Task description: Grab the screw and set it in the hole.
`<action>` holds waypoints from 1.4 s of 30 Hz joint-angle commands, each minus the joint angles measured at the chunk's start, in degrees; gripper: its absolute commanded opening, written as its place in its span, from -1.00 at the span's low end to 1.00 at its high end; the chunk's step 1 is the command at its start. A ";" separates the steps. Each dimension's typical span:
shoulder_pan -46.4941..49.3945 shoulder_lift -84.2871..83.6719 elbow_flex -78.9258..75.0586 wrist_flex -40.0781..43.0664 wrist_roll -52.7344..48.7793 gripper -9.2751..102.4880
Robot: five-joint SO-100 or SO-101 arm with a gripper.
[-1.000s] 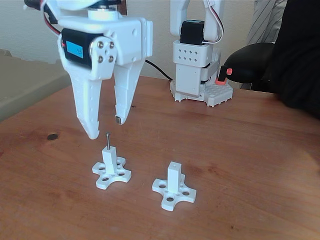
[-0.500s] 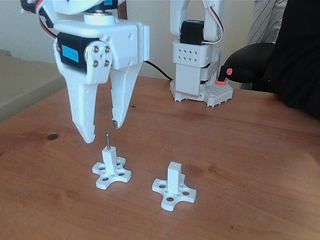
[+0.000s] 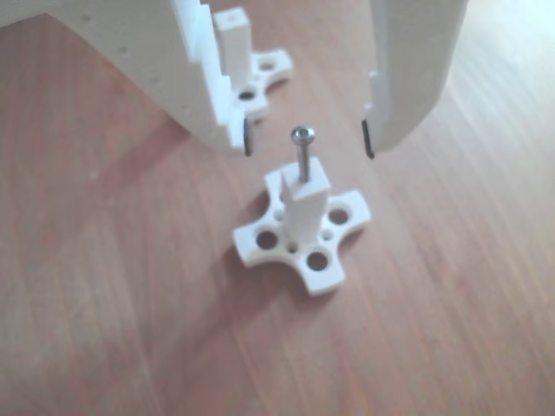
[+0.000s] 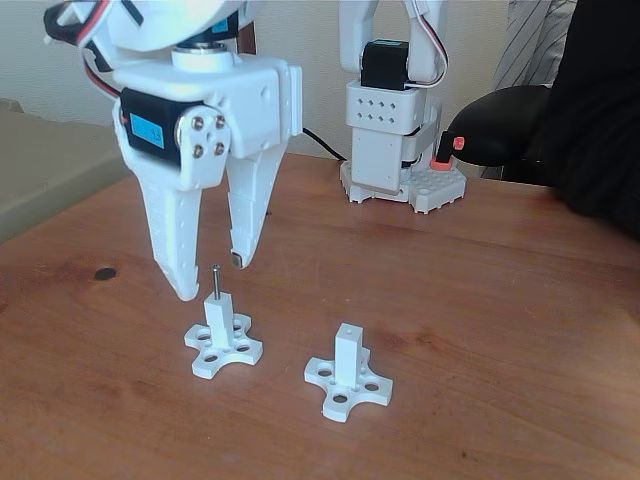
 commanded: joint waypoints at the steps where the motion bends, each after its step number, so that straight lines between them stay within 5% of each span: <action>1: -0.53 1.23 -5.01 -0.53 0.18 -0.55; 42: 0.79 -0.70 -5.54 -2.72 -0.70 -0.65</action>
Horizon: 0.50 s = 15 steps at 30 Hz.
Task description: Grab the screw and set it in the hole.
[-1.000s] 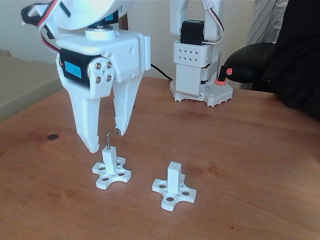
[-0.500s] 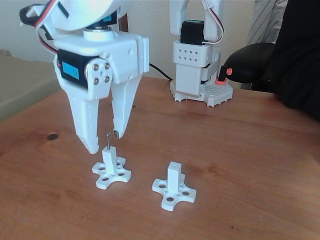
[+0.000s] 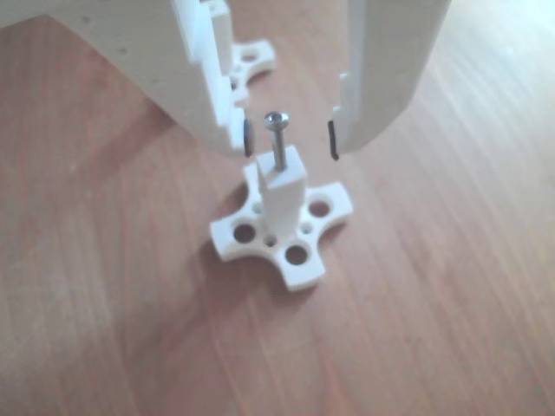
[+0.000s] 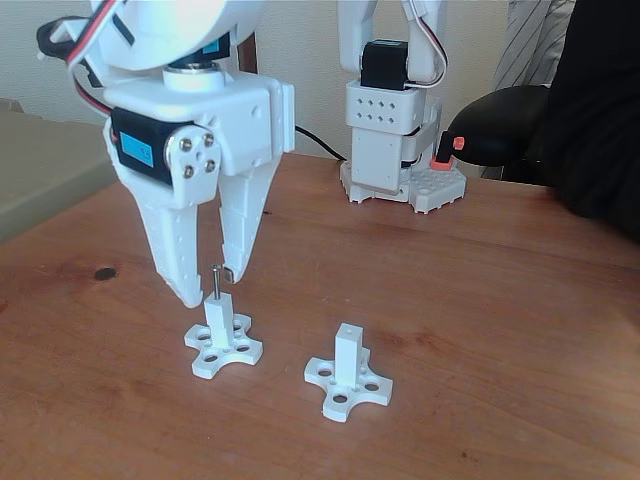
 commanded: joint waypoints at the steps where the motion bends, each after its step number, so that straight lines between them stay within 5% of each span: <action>1: 0.44 1.58 -4.75 -0.44 -0.79 -0.65; 15: 0.44 1.58 -4.75 -0.35 -0.97 -0.67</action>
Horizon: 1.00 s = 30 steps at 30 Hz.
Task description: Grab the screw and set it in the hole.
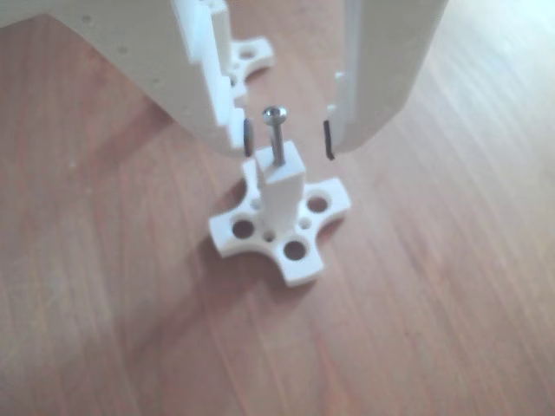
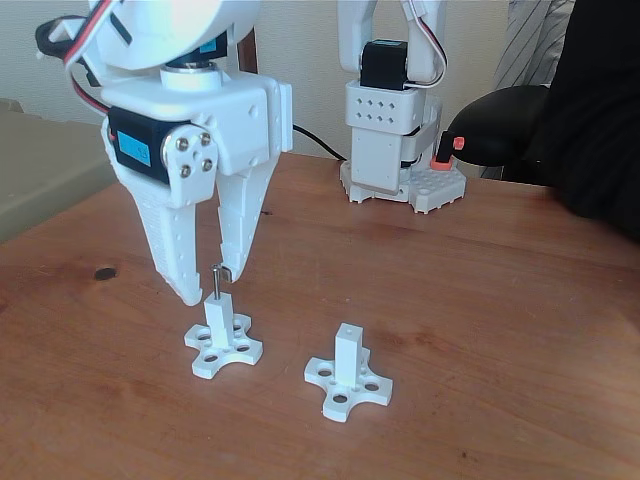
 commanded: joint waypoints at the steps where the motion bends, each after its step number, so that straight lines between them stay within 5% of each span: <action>1: 0.18 1.58 -4.75 -0.35 -0.88 -0.67; 30: -0.44 0.79 -5.45 -0.53 -0.88 -0.75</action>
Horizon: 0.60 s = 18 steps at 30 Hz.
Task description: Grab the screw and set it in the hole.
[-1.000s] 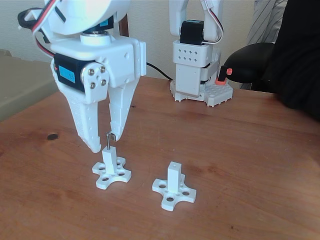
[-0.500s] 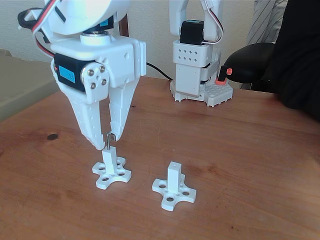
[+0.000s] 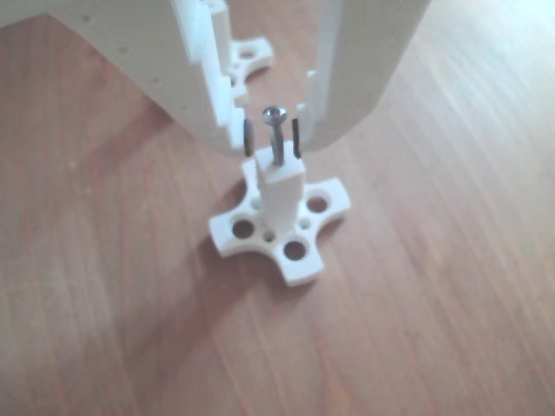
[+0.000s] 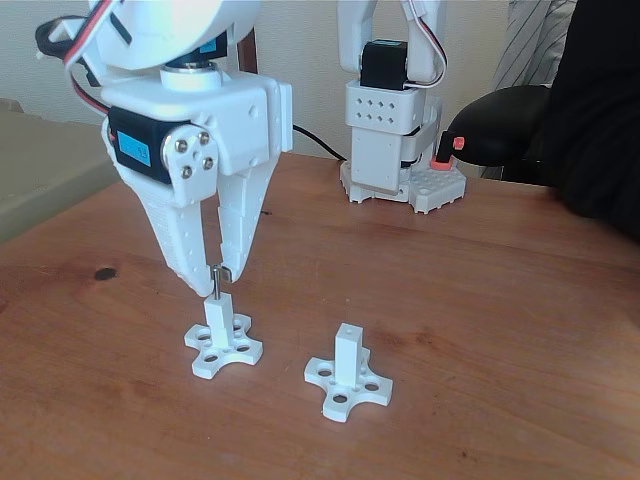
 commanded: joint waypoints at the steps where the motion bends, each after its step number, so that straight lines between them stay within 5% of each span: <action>1: -0.44 0.79 -5.54 -0.44 -0.88 -0.75; 18: -0.88 0.44 -6.15 -0.18 -0.79 -0.79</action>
